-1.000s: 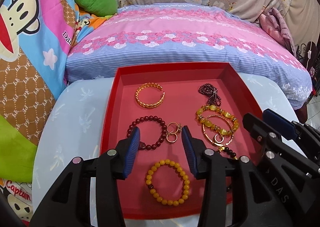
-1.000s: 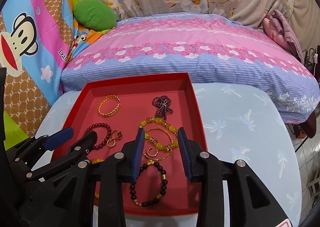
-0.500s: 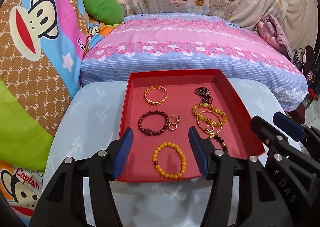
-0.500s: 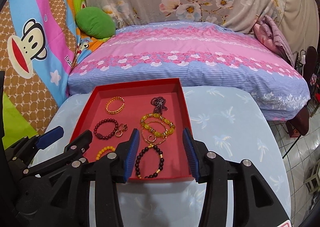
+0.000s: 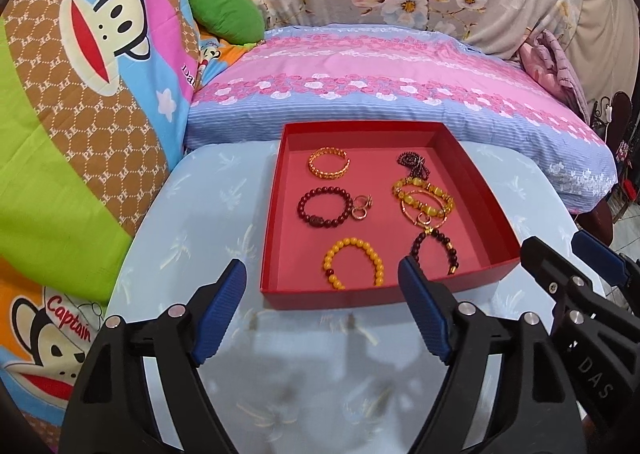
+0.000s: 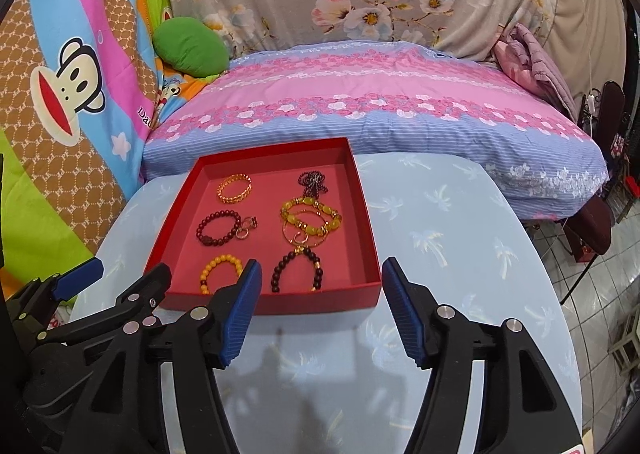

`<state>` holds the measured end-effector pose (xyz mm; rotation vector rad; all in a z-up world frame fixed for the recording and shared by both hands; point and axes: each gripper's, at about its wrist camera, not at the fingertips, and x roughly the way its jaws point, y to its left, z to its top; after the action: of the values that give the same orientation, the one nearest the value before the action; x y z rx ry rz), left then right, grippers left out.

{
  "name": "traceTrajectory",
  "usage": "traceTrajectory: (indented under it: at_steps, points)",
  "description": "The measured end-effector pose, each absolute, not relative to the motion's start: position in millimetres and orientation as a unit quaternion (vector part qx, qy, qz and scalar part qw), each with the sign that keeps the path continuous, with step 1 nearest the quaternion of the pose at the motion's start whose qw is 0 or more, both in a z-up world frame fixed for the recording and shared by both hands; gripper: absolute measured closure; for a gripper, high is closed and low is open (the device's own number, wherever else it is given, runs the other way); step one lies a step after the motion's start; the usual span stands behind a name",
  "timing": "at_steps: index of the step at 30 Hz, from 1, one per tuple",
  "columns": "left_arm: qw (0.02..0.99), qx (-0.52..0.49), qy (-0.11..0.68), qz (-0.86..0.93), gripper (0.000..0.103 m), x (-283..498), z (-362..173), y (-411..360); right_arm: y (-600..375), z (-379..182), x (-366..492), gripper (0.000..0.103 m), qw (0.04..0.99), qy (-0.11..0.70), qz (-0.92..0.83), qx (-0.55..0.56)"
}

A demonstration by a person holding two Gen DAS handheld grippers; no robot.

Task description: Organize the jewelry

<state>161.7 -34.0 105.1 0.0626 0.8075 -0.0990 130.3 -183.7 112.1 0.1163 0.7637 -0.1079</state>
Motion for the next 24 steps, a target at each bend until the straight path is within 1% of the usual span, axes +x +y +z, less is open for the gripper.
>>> traceTrajectory:
  at_steps: [8,11,18,22,24]
  points:
    - [0.917,0.027,0.396,-0.035,0.015,143,97,-28,-188,103,110,0.030,0.923,0.376,-0.064,0.057]
    - [0.916,0.025,0.398,-0.032,0.014,138,93,-27,-188,98,104,0.026,0.921,0.379,-0.067,0.053]
    - [0.913,0.022,0.406,-0.026,0.013,129,84,-25,-186,91,94,0.024,0.919,0.383,-0.073,0.048]
    - [0.912,0.016,0.409,-0.021,0.013,124,80,-22,-185,87,89,0.019,0.919,0.384,-0.075,0.045]
    - [0.912,0.017,0.410,-0.019,0.013,124,79,-22,-184,86,88,0.019,0.918,0.386,-0.075,0.045]
